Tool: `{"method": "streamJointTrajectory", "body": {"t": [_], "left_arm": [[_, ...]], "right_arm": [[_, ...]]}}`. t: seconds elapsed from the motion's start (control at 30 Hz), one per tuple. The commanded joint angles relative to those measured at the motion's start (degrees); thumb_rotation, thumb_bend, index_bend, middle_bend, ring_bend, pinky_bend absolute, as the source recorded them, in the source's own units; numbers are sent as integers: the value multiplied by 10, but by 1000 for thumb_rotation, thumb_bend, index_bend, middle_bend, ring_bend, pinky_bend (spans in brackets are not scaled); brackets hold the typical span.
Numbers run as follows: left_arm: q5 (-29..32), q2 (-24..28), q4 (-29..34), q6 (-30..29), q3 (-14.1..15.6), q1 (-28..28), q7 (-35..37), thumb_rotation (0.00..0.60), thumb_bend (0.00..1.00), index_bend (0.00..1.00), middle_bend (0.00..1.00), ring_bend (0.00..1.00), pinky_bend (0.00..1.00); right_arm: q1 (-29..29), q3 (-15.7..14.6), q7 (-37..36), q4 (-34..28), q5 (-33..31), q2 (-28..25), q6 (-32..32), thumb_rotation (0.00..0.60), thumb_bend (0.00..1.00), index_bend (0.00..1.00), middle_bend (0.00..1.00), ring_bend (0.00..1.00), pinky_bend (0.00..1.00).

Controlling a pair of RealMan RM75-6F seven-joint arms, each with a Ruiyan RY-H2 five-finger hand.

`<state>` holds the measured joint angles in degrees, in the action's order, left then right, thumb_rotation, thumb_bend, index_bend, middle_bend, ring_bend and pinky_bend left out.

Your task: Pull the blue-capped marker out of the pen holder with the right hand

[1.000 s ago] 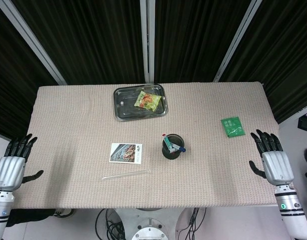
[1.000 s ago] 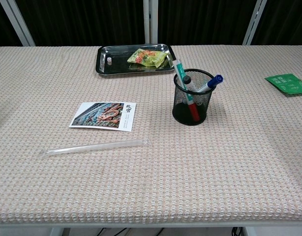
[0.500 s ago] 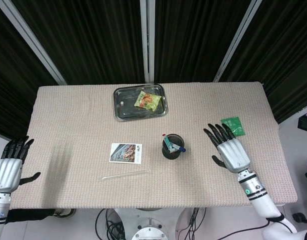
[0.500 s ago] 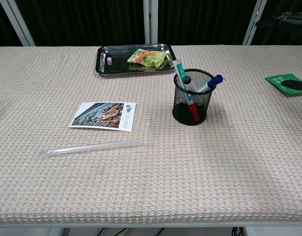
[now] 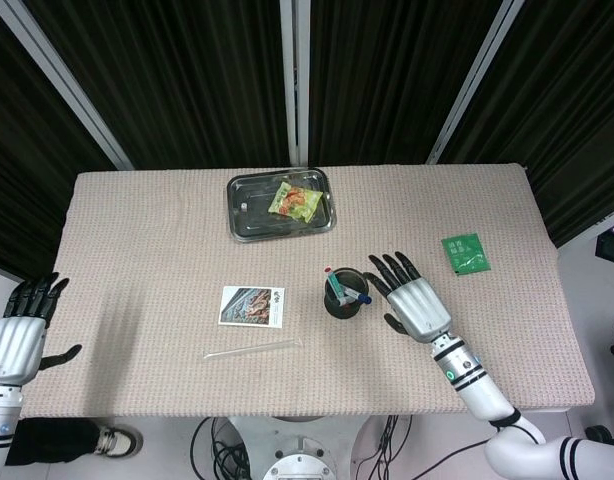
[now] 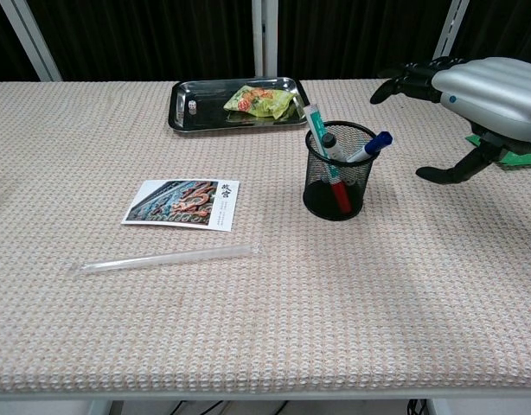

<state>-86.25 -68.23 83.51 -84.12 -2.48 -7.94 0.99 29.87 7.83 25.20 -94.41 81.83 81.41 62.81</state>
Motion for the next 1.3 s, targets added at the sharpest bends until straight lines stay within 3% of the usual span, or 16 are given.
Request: {"method": "streamJointTrajectory", "body": {"t": [0.03,0.67,1.3], "left_arm": [[0,2,2,0,-1,0,0,600,95,74,0,0,10],[6,0,-10,4,-1,3,7,600,95,75,0,0,10],[9,-3,-21,8,0,4,15,600,96,76,0,0,10]], "right_arm": [[7,1,10,9,-1,15,3,600,233,218,0,0,0],[19,-2,5,54,19,65,36,600,273,380,7,0,0],[26,-3,7,81,20,86,45,600,296,459,11,0,0]]}}
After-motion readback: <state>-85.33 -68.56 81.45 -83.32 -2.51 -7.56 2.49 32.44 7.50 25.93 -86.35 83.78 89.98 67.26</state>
